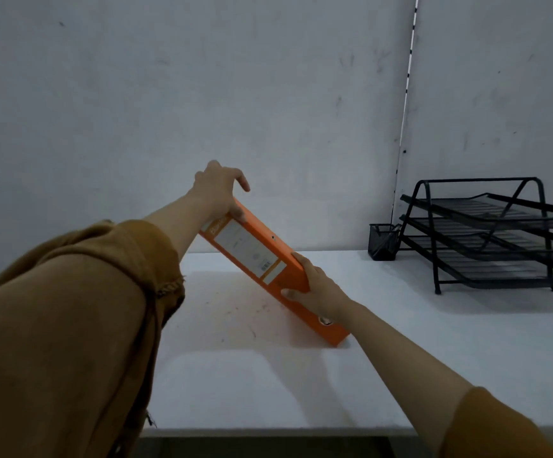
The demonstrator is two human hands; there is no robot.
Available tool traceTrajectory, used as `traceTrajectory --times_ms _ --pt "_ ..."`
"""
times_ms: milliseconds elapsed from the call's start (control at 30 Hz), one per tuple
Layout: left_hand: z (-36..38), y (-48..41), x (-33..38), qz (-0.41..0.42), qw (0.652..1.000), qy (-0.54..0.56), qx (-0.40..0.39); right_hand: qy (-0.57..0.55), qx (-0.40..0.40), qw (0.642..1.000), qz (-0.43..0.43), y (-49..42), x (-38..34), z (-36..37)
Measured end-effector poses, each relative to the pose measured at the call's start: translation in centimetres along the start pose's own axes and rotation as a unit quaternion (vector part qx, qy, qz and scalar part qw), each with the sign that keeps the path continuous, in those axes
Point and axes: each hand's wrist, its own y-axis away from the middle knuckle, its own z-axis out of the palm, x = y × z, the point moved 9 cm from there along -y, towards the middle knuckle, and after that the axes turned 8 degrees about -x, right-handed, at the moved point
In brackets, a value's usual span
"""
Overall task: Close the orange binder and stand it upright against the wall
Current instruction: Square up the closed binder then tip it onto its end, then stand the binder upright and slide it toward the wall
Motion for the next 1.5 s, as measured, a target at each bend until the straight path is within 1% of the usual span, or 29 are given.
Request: traceTrajectory --times_ms 167,333,533,667,800,867,933,967,1000,1067,1133,1167,1233,1300,1433,1500 --pt "-2.5 0.2 3.4 0.037 0.997 -0.06 0.009 -0.092 0.033 0.994 -0.046 0.0 -2.1 0.9" --pt "-3.0 0.3 7.3 0.075 0.992 -0.098 0.013 -0.2 0.07 0.976 -0.046 0.2 -1.7 1.4" --pt "-1.4 0.8 13.0 0.177 0.978 -0.096 0.047 -0.302 0.104 0.946 -0.055 2.0 0.4 0.5" --pt "0.0 1.5 15.6 0.241 0.963 -0.083 0.088 -0.326 0.116 0.937 -0.041 2.8 1.5 0.2" --pt "0.8 2.3 16.3 0.282 0.95 -0.078 0.105 -0.331 0.113 0.936 -0.03 3.1 2.0 0.1" --pt "0.8 2.7 15.8 0.279 0.945 -0.091 0.146 -0.331 0.112 0.937 -0.029 3.1 2.0 0.2" --pt "0.2 2.8 14.6 0.229 0.944 -0.092 0.219 -0.332 0.113 0.936 -0.031 3.2 1.9 0.1" --pt "0.0 2.7 13.7 0.19 0.949 -0.064 0.243 -0.332 0.113 0.936 -0.03 3.3 1.9 0.2" --pt "-0.1 2.8 12.8 0.157 0.954 -0.011 0.256 -0.332 0.113 0.936 -0.03 3.3 1.9 0.2" --pt "0.7 2.7 11.2 0.13 0.951 0.143 0.241 -0.336 0.111 0.935 -0.031 3.3 2.0 0.2" --pt "2.2 2.5 10.5 0.136 0.926 0.297 0.192 -0.339 0.11 0.934 -0.032 3.3 2.1 0.2" --pt "3.0 2.5 10.1 0.134 0.911 0.35 0.173 -0.339 0.11 0.934 -0.031 3.4 2.2 0.2" --pt "4.3 2.6 9.6 0.122 0.891 0.411 0.151 -0.342 0.109 0.933 -0.03 3.6 2.4 0.2" --pt "6.0 2.8 9.4 0.115 0.878 0.449 0.117 -0.355 0.103 0.929 -0.027 3.8 2.9 0.3" --pt "10.8 3.3 9.1 0.093 0.867 0.488 0.036 -0.378 0.104 0.92 -0.017 4.1 3.6 0.0" --pt "13.6 3.7 8.5 0.067 0.853 0.517 0.002 -0.383 0.106 0.917 -0.019 4.1 3.9 -0.1"
